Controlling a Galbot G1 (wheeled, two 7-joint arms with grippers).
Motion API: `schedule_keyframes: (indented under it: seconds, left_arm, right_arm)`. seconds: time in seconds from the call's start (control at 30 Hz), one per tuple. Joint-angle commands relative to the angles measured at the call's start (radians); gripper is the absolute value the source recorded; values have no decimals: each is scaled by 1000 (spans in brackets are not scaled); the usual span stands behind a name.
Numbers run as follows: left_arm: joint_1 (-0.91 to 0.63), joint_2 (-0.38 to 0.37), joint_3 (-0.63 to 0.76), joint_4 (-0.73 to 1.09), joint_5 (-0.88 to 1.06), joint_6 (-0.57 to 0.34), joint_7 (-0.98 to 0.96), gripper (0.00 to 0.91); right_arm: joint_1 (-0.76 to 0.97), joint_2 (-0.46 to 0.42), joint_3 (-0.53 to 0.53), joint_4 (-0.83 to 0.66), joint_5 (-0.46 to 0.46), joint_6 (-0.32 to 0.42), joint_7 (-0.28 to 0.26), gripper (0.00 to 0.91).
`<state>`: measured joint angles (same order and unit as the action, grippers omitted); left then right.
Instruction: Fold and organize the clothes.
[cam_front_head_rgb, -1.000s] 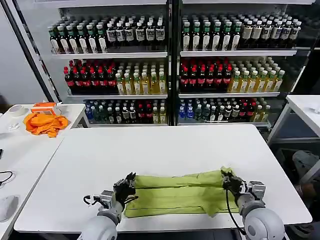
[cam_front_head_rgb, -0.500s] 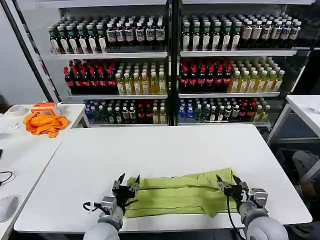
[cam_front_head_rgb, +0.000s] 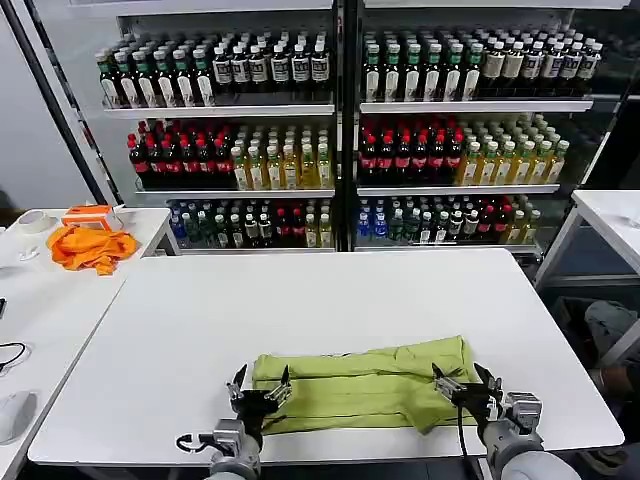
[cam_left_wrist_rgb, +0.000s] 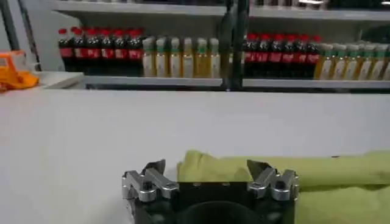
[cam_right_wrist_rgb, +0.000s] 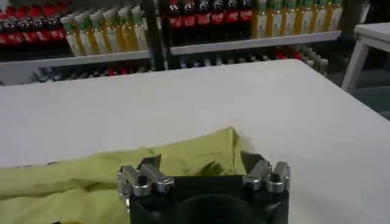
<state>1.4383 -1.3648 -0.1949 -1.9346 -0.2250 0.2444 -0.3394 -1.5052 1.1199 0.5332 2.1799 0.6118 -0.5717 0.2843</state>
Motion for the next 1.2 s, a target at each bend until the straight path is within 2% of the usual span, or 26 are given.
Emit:
schedule_keyframes:
  seconds: [0.03,0.1,0.13,0.3,0.67,0.93,1.1,1.2]
  left_arm:
    - [63,-72,-3,0,12,-42,-10,474]
    - [62,-76,-2,3,12,-45,-14,141]
    - [60,-74,-2,7,6,-49,-15,20]
    - [47,-72,-19,23,-97,-51,-23,20]
    - [72,-88,-22,35,-133,-62,-23,20]
    - [29,-81,-53,17,-199,-105,-13,20]
    - [-13,-44,-125,-27,-255,-100,3,20]
    - [-22,11,-186,-60,-276,-94,12,20]
  right_arm:
    - [-16,2,5,11,-4,0,-2,907]
    - [-18,1,6,13,-3,-1,-2,907]
    - [-19,1,6,13,-3,-1,-2,907]
    - [-21,2,15,21,22,-6,0,907]
    - [-22,-2,25,29,31,-5,2,907]
    - [1,-6,29,17,34,-2,6,907]
    - [47,-22,56,6,73,-6,16,907]
    - [60,-30,60,3,78,-6,14,907]
